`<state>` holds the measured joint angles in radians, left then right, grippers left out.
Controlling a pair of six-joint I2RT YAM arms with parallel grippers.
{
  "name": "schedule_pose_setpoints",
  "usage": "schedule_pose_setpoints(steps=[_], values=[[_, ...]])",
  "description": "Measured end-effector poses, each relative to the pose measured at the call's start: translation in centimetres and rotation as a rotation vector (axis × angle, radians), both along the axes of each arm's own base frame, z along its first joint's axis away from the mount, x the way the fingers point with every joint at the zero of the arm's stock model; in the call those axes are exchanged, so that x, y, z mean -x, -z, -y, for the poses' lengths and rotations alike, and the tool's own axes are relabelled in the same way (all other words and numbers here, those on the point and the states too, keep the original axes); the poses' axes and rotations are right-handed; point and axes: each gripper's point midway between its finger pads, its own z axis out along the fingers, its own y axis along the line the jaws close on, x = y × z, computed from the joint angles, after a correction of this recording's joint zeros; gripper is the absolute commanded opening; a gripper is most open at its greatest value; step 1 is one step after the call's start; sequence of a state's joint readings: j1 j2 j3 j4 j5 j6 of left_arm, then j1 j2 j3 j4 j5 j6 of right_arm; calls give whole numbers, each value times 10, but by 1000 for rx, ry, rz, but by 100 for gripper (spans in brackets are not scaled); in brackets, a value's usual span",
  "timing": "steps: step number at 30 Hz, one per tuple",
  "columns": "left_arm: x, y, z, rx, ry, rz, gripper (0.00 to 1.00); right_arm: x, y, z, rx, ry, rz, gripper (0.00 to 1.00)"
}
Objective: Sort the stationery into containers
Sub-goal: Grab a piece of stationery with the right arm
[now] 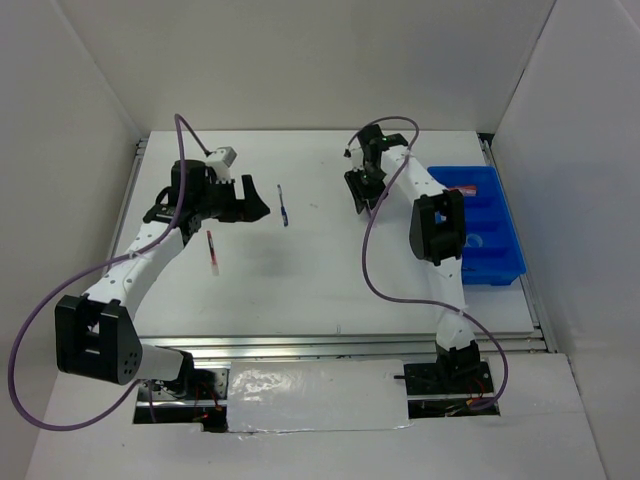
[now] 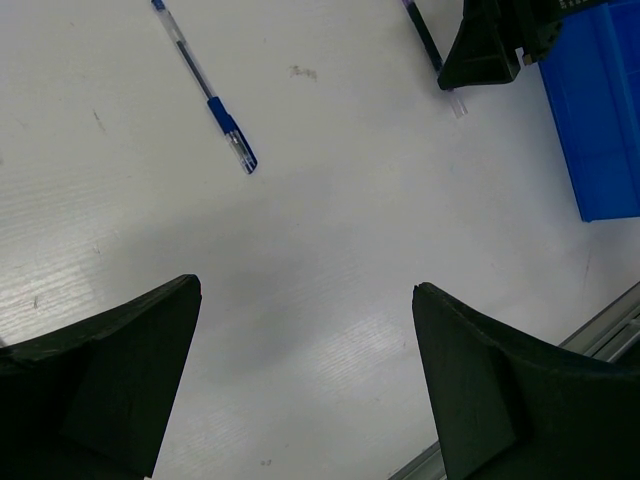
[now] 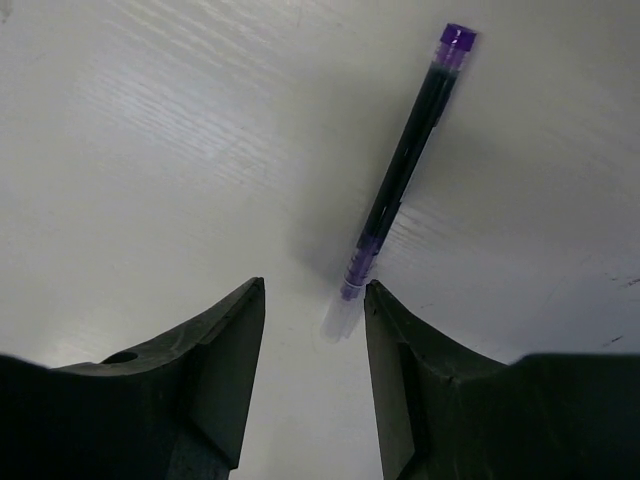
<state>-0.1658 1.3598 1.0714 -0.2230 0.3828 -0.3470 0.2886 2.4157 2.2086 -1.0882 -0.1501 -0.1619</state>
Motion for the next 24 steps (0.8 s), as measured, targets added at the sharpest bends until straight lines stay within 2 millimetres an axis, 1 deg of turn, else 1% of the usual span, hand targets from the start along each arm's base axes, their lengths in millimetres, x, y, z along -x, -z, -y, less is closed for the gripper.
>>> schedule_pose_setpoints(steps=[2,8,14,16,17,19,20,21,24], values=[[0,1,0,2,2,0,99,-2,3,3,2,7,1,51],[1,6,1,5,5,-9,99,-8,11,9,3,18,1,40],[1,10,1,6,8,-19,99,-7,27,12,20,23,-22,32],[1,11,0,6,7,-22,99,-9,27,13,24,24,-15,29],[1,11,0,6,7,-24,99,-10,27,14,29,25,-14,23],[1,12,-1,5,5,-26,99,-11,28,15,38,25,-10,18],[1,13,-1,5,3,-27,99,-11,28,16,40,25,-11,3],[1,13,-2,5,2,-27,99,-11,28,16,42,23,-10,0],[1,13,-3,4,0,-27,99,-10,28,16,40,31,-10,0]])
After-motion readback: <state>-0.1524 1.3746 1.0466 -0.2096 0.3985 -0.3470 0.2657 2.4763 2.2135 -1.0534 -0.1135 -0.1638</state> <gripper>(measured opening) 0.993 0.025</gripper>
